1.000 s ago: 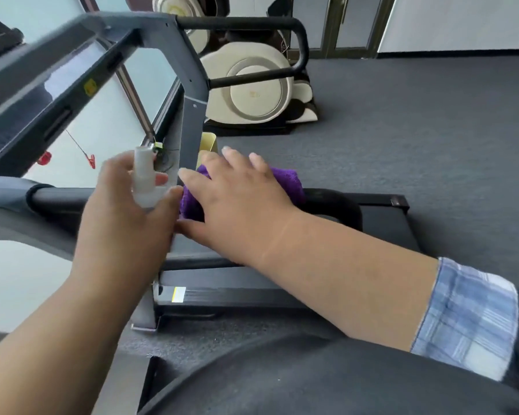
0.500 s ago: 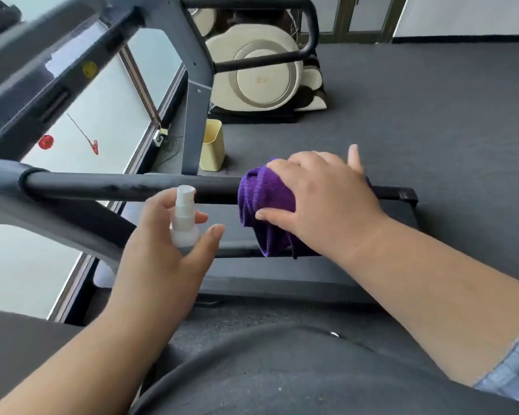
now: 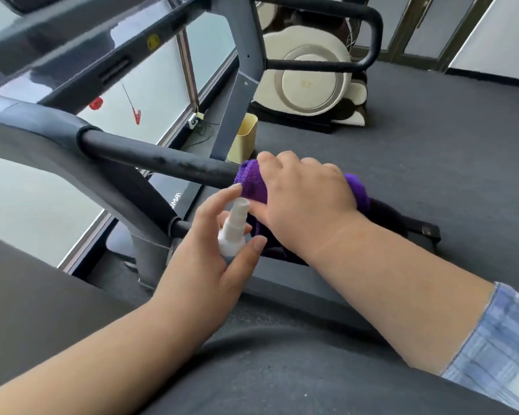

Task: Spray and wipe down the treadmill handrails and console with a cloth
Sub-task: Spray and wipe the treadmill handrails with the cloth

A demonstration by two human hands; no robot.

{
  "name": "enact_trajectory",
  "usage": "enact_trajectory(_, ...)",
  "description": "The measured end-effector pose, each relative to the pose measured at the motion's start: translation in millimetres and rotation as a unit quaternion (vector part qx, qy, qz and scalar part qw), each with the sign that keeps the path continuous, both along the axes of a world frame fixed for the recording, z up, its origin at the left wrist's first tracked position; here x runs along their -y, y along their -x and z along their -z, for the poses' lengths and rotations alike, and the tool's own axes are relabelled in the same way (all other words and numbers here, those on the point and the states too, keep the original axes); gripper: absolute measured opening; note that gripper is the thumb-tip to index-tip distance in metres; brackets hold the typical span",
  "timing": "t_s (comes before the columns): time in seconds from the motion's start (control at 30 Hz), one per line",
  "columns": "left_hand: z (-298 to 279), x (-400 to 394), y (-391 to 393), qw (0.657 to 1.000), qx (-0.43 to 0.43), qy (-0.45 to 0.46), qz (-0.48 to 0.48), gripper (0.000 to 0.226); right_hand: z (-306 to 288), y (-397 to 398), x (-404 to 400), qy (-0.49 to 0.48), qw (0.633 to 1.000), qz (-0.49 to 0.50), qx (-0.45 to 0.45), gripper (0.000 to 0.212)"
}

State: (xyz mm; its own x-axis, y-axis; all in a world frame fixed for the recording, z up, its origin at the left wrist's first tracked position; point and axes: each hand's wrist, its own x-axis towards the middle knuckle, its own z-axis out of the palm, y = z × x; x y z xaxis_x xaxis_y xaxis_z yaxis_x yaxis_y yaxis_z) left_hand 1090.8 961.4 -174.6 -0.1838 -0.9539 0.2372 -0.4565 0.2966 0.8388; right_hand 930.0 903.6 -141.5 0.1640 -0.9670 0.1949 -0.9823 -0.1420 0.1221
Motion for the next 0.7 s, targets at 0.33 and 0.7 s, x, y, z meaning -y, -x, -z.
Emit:
enact_trajectory(0.33,9.8,-1.3,-28.1,0.996,-0.075,0.041,-0.033,0.053,-3.4,27.0,-14.0,-0.034,0.998,-0.031,-0.04,0.081)
enact_trajectory(0.7,7.7,-24.2,-63.6,0.984,-0.126,0.093,-0.087,0.053,-17.3,-126.1,68.5,-0.077,0.989,-0.123,-0.007,0.065)
